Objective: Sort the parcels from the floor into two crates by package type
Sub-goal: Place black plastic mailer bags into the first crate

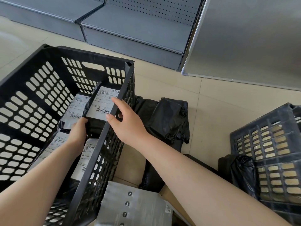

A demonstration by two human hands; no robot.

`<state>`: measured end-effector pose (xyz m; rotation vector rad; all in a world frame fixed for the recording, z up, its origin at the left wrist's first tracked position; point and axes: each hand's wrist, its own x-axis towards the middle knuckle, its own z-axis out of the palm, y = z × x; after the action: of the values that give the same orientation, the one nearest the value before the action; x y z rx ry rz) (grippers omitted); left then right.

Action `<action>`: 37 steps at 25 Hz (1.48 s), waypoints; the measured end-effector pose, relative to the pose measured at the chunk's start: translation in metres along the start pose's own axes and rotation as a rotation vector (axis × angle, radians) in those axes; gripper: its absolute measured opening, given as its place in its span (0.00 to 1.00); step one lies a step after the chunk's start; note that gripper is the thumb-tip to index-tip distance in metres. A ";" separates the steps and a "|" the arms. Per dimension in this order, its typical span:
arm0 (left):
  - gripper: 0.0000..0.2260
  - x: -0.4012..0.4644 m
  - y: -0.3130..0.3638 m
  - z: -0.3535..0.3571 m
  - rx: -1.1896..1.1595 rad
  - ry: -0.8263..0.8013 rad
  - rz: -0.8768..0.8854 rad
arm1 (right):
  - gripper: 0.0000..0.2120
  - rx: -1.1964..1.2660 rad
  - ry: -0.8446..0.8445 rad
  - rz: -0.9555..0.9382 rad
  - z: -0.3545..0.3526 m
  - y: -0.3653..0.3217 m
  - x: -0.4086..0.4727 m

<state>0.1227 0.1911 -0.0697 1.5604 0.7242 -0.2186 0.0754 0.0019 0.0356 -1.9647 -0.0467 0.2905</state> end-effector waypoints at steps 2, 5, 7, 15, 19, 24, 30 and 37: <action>0.09 -0.002 0.001 0.000 -0.001 -0.028 0.052 | 0.27 -0.005 0.000 -0.001 0.000 -0.001 0.000; 0.13 -0.003 -0.005 -0.005 0.039 -0.049 0.157 | 0.26 -0.014 0.003 -0.014 0.001 0.000 -0.001; 0.18 -0.003 -0.009 -0.008 0.096 -0.016 0.213 | 0.26 -0.027 0.004 -0.026 0.001 0.001 -0.001; 0.12 -0.012 -0.002 -0.001 0.331 0.081 0.231 | 0.26 -0.027 0.024 -0.040 -0.001 0.009 0.005; 0.22 -0.011 -0.001 0.002 0.358 0.118 0.196 | 0.25 -0.011 0.015 -0.045 -0.006 0.009 0.004; 0.27 -0.026 0.017 0.004 0.337 0.138 0.182 | 0.21 0.129 0.016 0.017 -0.017 0.007 0.003; 0.18 -0.066 0.074 0.025 0.314 0.181 0.488 | 0.22 0.187 0.115 0.114 -0.045 0.011 0.002; 0.16 -0.107 0.128 0.085 0.348 0.105 0.784 | 0.24 0.266 0.282 0.342 -0.094 0.053 -0.004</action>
<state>0.1349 0.0824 0.0818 2.0819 0.1099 0.3392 0.0872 -0.1051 0.0238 -1.7250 0.4909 0.2249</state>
